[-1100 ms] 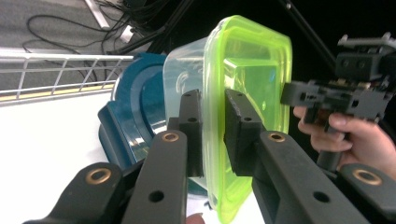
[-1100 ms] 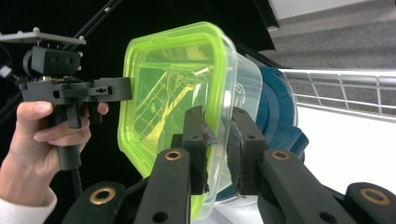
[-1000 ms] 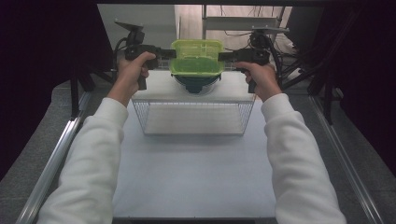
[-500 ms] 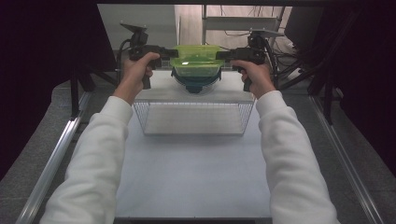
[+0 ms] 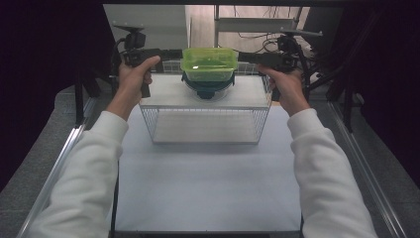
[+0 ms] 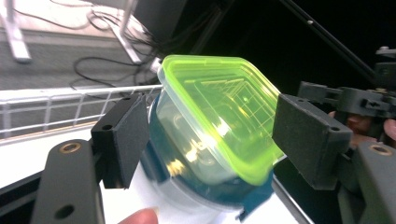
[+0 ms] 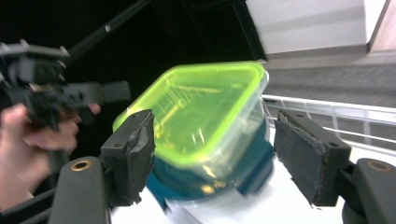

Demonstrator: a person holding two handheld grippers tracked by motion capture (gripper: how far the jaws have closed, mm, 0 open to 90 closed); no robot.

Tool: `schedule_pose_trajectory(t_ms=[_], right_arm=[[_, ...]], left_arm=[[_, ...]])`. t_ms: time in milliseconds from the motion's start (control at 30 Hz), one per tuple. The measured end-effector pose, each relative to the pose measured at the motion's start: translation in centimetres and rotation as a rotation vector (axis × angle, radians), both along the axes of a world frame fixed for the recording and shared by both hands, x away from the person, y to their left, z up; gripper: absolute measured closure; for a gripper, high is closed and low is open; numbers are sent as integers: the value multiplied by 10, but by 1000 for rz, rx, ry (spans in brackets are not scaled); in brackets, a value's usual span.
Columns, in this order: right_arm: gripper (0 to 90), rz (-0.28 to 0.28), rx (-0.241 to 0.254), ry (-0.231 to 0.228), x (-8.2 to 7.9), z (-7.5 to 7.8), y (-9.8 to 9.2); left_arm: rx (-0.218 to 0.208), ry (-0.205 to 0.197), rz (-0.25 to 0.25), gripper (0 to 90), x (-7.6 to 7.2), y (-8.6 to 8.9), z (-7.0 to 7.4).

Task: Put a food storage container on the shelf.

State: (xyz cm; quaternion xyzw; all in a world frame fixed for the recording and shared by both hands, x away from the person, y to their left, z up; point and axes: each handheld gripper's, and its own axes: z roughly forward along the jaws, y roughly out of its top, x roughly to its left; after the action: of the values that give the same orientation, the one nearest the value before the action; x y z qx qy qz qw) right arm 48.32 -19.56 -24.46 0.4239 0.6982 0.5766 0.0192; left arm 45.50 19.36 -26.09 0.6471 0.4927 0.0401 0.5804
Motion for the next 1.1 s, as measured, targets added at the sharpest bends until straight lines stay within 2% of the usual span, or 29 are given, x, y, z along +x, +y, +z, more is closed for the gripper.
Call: schedule_pose_trajectory(t_ms=[33,133,233,333,400,433,500,533,567,600,667,733,867,933,967,1000,1100], right_arm=[[270,5,-16,-14,-3,0,-2],[243,27,-66,-59,-18,-4,-10],[219,44,-109,-99,-32,-11,-18],[205,52,-146,-123,-47,-19,-24],[201,61,-160,-141,-58,-25,-28],[200,67,-165,-147,-64,-29,-30],[196,76,-182,-163,-74,-35,-32],[194,75,-192,-171,-82,-39,-34],[194,75,-192,-171,-82,-39,-34],[189,75,-210,-178,-94,-48,-38],[188,76,-220,-180,-103,-55,-41],[188,75,-238,-190,-113,-63,-44],[188,83,-251,-181,-132,-84,-50],[188,86,-256,-180,-142,-96,-52],[188,90,-258,-175,-147,-102,-53],[188,93,-257,-173,-151,-109,-54],[188,104,-271,-156,-161,-127,-54]], left_arm=[[8,-10,-5,259,-6,0,0],[85,-53,-7,248,-27,2,-3],[100,-72,-3,240,-44,5,-11],[135,-94,20,236,-63,7,-20],[160,-120,12,236,-78,7,-26],[160,-120,12,234,-78,7,-26],[194,-144,-8,233,-100,5,-37],[200,-149,-13,231,-107,4,-41],[200,-149,-13,230,-107,4,-41],[203,-154,-29,229,-119,3,-50],[178,-146,-45,231,-131,2,-60],[172,-134,-66,228,-141,0,-70],[238,-125,-72,229,-161,-5,-99],[277,-113,-73,226,-170,-6,-118],[277,-113,-73,227,-170,-6,-118],[293,-91,-75,226,-178,-7,-135],[323,-59,-85,225,-185,-6,-159]])
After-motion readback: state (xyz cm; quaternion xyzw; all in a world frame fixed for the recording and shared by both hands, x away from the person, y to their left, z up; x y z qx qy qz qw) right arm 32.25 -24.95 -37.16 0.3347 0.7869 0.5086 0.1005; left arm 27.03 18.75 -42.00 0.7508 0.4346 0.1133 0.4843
